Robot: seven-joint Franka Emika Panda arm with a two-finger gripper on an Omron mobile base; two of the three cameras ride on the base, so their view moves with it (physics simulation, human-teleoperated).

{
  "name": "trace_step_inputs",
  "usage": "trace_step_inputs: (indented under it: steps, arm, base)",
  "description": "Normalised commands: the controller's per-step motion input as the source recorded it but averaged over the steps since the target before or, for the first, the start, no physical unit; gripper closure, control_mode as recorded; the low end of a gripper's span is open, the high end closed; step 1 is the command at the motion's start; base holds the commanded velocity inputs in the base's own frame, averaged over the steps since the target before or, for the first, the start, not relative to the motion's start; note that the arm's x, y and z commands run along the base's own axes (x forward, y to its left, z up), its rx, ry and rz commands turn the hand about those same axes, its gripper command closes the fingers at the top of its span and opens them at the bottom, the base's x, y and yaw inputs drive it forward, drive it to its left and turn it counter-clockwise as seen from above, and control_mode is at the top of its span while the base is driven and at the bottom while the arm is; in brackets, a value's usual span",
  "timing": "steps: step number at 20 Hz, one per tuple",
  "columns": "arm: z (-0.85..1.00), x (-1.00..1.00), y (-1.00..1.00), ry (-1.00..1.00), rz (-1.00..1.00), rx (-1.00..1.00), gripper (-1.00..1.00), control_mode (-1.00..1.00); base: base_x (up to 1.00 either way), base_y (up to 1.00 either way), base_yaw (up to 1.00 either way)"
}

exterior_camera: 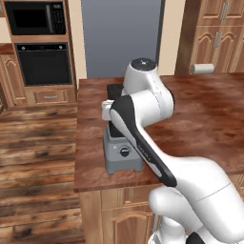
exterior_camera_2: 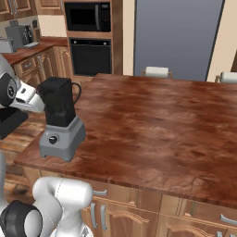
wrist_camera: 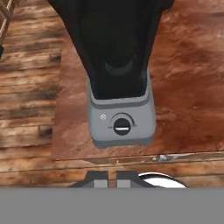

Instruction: Grab the limes from the fridge, place them in the blender, close the lid, and turn on the blender to create a marinade.

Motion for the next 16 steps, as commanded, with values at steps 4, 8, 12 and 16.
trace_step_inputs:
  steps: [4, 8, 12, 16]
  arm:
    - [-0.09, -0.03, 0.24, 0.04, 0.12, -0.06, 1.0, -1.0]
    - [-0.01, 0.0, 0.19, 0.0, 0.07, -0.02, 1.0, -1.0]
    - [-0.32, 0.0, 0.03, 0.0, 0.06, -0.06, 1.0, -1.0]
    - [-0.82, 0.06, 0.01, 0.0, 0.05, -0.1, 1.0, -1.0]
  base:
    - [0.0, 0.0, 0.0]
    - [0.0, 0.0, 0.0]
    - [0.0, 0.0, 0.0]
    - [0.0, 0.0, 0.0]
